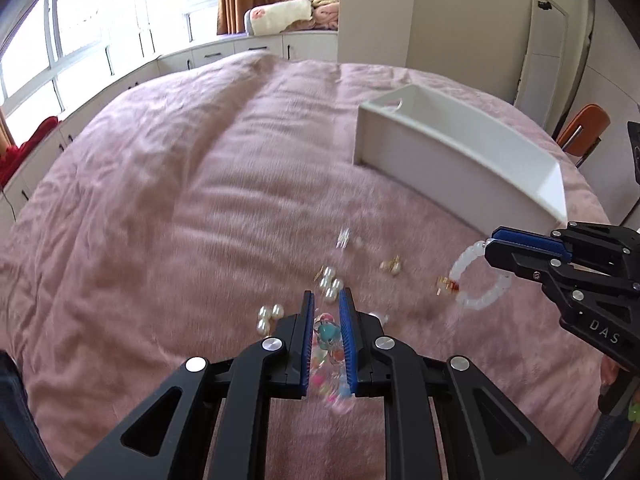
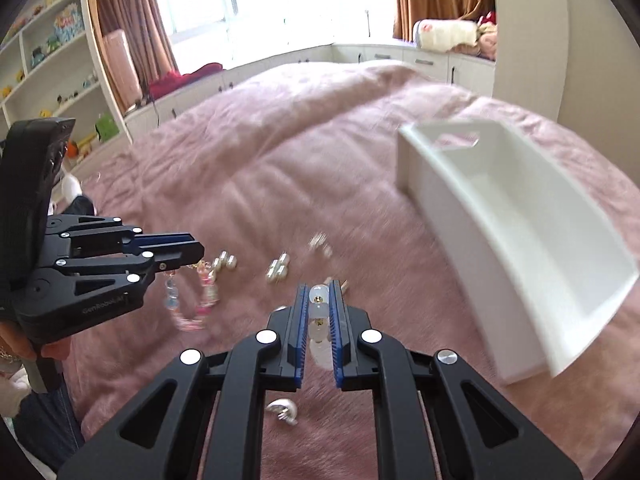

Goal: Organize jewelry
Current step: 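Carry both bracelets over the white tray and open both tools to drop them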

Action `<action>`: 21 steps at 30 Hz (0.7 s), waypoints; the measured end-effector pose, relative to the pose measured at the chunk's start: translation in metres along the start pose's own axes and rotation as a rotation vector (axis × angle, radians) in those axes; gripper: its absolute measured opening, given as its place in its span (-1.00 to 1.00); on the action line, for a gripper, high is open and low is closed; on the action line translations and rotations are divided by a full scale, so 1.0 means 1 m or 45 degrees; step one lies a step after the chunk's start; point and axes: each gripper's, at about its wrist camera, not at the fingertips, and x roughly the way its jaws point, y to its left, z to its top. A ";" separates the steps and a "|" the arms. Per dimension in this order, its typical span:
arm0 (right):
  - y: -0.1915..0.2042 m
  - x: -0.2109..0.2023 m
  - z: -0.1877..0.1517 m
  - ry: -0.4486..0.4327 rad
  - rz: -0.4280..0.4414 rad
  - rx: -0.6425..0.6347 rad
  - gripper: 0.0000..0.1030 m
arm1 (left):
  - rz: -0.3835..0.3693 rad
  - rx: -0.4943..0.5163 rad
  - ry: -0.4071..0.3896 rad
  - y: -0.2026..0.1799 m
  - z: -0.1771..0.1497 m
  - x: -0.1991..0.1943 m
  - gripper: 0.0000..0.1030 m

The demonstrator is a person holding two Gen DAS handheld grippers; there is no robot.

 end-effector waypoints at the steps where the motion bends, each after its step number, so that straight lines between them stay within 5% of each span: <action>1: -0.005 -0.005 0.005 -0.012 -0.003 0.002 -0.79 | -0.008 0.011 -0.016 -0.004 0.010 -0.002 -0.66; 14: -0.102 -0.063 0.045 -0.169 -0.151 0.076 -0.79 | -0.169 0.162 -0.162 -0.091 0.131 -0.014 -0.66; 21: -0.132 -0.075 0.055 -0.209 -0.156 0.110 -0.79 | -0.160 0.238 -0.206 -0.135 0.177 -0.010 -0.66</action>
